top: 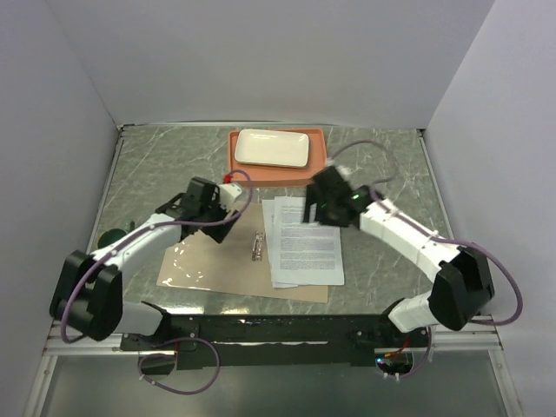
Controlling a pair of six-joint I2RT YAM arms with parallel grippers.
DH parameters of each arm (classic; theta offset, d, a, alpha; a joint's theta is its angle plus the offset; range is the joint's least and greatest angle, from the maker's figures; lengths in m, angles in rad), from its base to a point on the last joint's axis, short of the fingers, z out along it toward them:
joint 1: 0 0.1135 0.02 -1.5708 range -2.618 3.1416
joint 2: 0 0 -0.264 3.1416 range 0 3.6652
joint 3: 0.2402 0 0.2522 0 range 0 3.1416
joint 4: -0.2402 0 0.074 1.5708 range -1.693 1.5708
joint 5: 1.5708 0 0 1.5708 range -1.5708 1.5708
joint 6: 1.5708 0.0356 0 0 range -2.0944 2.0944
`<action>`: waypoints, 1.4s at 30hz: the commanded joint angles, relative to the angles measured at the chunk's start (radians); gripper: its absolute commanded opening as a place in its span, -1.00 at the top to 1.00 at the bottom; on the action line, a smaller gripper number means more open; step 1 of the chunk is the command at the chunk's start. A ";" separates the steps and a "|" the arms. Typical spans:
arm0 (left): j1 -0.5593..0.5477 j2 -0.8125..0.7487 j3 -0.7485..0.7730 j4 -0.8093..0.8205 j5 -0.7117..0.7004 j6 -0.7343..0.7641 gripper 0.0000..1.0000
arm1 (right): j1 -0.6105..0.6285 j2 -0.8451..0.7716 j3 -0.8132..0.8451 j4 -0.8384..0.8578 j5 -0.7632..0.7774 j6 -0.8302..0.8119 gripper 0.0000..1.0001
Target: Put the files into the folder
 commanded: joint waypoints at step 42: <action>-0.318 0.393 0.081 0.068 0.045 -0.100 -0.53 | -0.522 0.295 -0.006 0.182 -0.369 -0.227 0.82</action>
